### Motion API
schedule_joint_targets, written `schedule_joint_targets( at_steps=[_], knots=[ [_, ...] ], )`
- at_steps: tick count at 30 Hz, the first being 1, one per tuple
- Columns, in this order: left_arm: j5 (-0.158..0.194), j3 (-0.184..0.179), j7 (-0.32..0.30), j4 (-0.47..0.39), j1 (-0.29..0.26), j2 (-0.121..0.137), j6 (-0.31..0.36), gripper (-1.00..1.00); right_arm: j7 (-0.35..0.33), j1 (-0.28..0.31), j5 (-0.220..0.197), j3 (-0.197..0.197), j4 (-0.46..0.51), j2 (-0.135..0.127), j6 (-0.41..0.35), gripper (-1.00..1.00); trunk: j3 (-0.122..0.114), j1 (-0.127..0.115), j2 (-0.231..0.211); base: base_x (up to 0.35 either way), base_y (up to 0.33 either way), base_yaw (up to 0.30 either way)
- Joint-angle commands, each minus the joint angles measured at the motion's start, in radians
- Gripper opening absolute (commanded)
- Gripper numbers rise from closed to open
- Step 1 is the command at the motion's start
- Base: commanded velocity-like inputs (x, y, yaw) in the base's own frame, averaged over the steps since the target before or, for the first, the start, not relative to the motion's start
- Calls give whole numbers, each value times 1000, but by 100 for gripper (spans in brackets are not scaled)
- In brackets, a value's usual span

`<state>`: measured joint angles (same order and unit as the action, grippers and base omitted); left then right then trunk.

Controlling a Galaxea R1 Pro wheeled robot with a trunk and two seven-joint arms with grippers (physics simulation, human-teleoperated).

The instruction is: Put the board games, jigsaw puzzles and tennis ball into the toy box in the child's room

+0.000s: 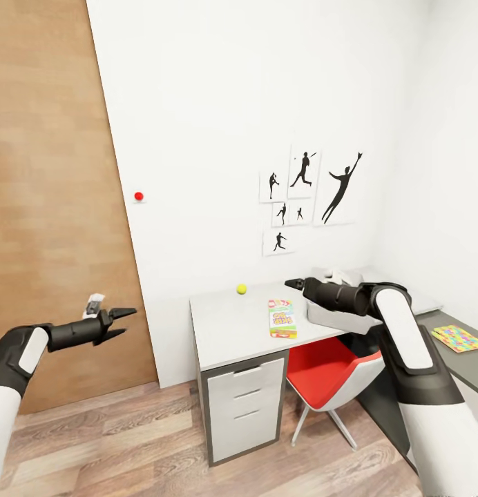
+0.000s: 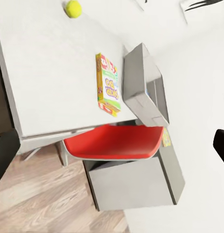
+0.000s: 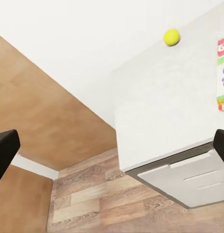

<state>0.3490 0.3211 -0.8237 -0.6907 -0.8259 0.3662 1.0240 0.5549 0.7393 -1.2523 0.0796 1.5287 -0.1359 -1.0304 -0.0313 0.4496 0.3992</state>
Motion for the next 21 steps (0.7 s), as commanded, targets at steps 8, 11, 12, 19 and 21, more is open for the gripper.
schedule_joint_targets(
  at_steps=[8,11,12,19,21],
  knots=[
    [-6,11,-17,2,106,95,-89,100,26,3,-9,7,7,-1,2,100,0,0,1,0,0,0],
    [-4,14,-19,2,137,114,-108,100,28,3,-6,10,8,2,5,100,0,0,1,0,0,0],
    [-4,14,-19,2,145,118,-112,100,28,3,-4,15,8,4,5,100,0,0,1,0,0,0],
    [-2,15,-22,2,163,124,-118,100,39,3,0,26,6,35,4,100,0,0,1,0,0,30],
    [-3,13,-23,2,164,123,-119,100,49,3,2,28,2,47,3,100,0,0,1,0,0,203]
  ],
)
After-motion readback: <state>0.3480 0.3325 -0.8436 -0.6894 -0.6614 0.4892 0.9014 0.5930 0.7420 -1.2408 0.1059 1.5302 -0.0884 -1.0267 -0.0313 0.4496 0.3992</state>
